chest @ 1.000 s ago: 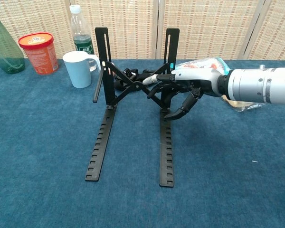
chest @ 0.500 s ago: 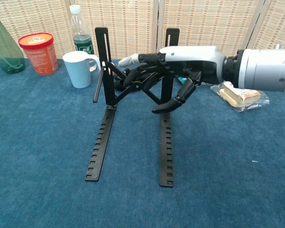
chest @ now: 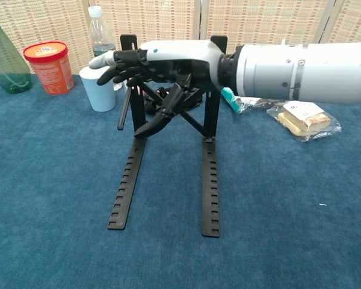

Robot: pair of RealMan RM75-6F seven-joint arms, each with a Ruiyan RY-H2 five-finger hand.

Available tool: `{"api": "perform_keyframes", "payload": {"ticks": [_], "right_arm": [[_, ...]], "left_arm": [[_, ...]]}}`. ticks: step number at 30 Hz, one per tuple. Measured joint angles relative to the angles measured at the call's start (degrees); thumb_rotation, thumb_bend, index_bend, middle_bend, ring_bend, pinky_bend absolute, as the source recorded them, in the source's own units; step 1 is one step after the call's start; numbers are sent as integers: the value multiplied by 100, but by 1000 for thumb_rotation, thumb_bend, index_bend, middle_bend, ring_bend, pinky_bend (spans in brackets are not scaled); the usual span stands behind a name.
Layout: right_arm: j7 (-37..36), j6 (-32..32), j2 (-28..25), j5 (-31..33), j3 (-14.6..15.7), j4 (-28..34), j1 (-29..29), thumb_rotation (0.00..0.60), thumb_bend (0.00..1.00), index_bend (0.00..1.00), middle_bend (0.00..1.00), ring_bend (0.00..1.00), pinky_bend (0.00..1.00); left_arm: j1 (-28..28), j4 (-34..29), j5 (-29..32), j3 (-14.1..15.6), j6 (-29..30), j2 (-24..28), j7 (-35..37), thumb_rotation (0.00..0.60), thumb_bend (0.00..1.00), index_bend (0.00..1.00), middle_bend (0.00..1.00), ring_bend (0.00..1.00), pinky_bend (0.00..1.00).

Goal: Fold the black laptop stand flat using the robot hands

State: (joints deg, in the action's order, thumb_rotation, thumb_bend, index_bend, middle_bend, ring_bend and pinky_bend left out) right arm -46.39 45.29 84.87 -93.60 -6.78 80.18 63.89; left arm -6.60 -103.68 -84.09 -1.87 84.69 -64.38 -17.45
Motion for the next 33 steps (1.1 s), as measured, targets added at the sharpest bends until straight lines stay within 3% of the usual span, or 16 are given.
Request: {"api": "perform_keyframes", "payload": {"ticks": [16,33], "right_arm": [[-216,-814,1227,511,-142,-1409,580,600,49,0,118,0,0],[-734,-1303,1960,867,-271,-2690,854,600,49,0,118,0,0]], "left_arm": [[125,-61,-38,57,102,112,40,600,261,215,230,187,121],[131,-13,0,26,61,114,120,600,261,215,230,187,121]]}}
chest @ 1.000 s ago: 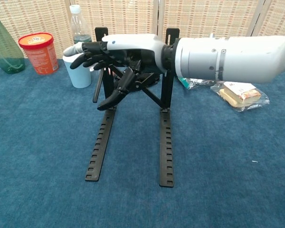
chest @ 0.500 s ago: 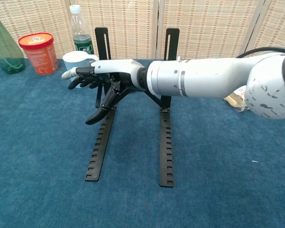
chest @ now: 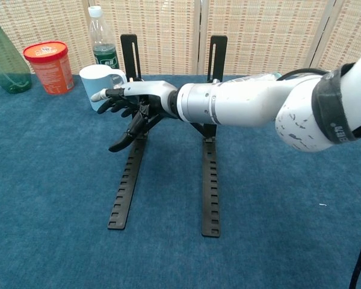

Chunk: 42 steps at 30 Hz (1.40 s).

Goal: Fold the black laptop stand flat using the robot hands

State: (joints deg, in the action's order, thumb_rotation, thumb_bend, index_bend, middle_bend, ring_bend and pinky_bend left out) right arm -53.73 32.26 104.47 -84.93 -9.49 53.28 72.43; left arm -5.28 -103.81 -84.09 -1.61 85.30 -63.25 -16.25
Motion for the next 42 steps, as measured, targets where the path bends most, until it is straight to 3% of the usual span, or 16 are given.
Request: {"api": "perform_keyframes", "payload": {"ticks": [6,12,21,28,31,35,42], "right_arm": [[-24,-81,153,85,-58,-278,39,600,49,0,118,0,0],[-81,133,-30,-49,-11,29,-35,600,48,0,118,0,0],[77,1482,-1272,-587,148,1648,-533,600,49,0,141,0,0],[1416,2476,-2613,-562,184,3002,-1356,600,37,0,145,0,0],[2044,2778,-2956,-329,170,3389,-1743,600,14,0,146,0,0],[2539,3014,-3174,102,143,3650,-2177,600,0,0,150,0,0],[2403,2818,-3186,606,-12,3482,-2366,600,0,0,170,0,0]], "left_arm": [[14,24,4,-1,4,2,38,600,260,215,230,187,122],[19,42,2,-4,1,3,56,600,261,215,229,187,121],[-29,77,0,-34,-61,-17,77,600,261,215,230,187,121],[-88,109,-7,-69,-118,-32,106,600,261,215,230,187,122],[-116,122,-35,-75,-140,-44,112,600,261,215,230,187,121],[-158,124,-59,-80,-185,-58,103,600,261,215,230,187,121],[-167,108,-59,-84,-180,-56,81,600,261,215,229,187,121]]}}
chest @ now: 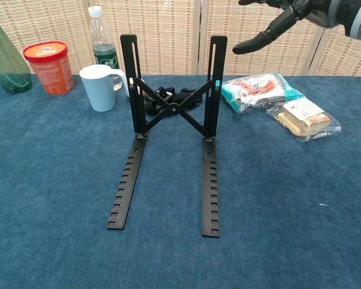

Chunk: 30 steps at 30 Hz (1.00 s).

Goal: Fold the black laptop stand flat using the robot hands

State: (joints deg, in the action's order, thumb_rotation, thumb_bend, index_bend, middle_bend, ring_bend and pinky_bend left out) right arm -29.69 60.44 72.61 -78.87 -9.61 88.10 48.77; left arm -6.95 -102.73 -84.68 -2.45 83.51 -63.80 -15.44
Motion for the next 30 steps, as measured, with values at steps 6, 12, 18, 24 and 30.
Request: {"api": "perform_keyframes", "payload": {"ticks": [6,12,18,24,30], "right_arm": [[-571,-437,166,152,-135,-267,52,600,0,0,191,0,0],[-1261,-905,291,151,-212,-472,149,600,0,0,197,0,0],[-2118,-1243,323,-70,-194,-589,210,600,0,0,209,13,13],[-3188,-1235,207,-623,-44,-602,183,600,0,0,210,31,23],[-4271,-872,-167,-1534,381,-452,87,600,0,0,221,41,37]], "left_arm": [[14,-9,19,13,9,-10,-19,600,260,215,230,187,121],[27,-25,35,19,23,-10,-40,600,260,215,229,187,121],[35,-41,39,25,36,-16,-70,600,261,215,230,187,122],[25,-65,58,23,15,-7,-105,600,261,215,229,187,122],[-16,-70,96,-23,-19,-3,-114,600,261,215,230,187,121]]}}
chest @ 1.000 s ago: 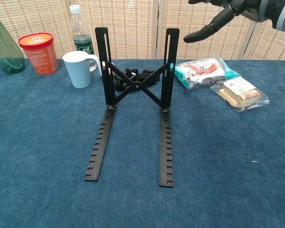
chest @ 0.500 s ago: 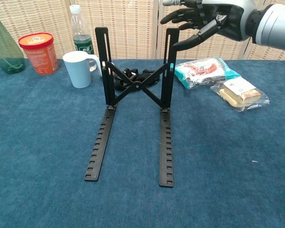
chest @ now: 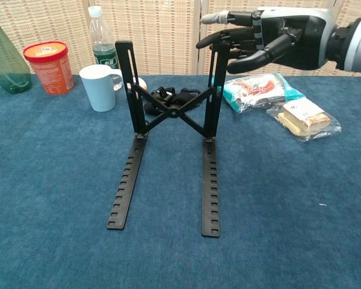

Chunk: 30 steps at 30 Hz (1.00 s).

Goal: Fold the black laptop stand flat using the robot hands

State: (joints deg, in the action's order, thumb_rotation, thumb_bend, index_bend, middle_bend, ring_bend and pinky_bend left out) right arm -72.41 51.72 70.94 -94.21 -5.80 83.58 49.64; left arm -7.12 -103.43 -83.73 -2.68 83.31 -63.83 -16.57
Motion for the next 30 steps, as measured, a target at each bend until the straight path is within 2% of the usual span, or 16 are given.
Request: {"api": "perform_keyframes", "payload": {"ticks": [4,7,11,15,18,22,30], "right_arm": [[-522,467,-425,-646,410,247,-82,600,0,0,221,41,37],[-702,874,-661,-940,597,369,-158,600,0,0,221,41,37],[-402,1340,-872,-1044,659,515,-306,600,0,0,221,41,37],[176,1466,-1063,-1022,668,681,-411,600,0,0,221,41,37],[846,1464,-1110,-936,629,743,-474,600,0,0,221,41,37],[2228,1451,-1098,-779,540,834,-580,600,0,0,219,41,37],[4716,1287,-993,-615,488,1111,-761,600,0,0,200,41,38]], "left_arm": [[-39,-11,27,-66,3,64,0,600,261,215,230,187,121],[-75,-19,33,-97,-32,106,89,600,261,215,230,187,121],[-207,19,83,-186,-205,273,305,600,261,215,230,187,121],[-384,100,81,-290,-381,347,509,600,261,215,225,187,121],[-587,223,59,-354,-655,376,809,600,261,214,219,187,121],[-1025,491,-30,-457,-1151,372,1079,600,254,209,216,186,116],[-2037,1453,-235,-650,-2122,-170,1481,600,202,158,172,163,88]]}}
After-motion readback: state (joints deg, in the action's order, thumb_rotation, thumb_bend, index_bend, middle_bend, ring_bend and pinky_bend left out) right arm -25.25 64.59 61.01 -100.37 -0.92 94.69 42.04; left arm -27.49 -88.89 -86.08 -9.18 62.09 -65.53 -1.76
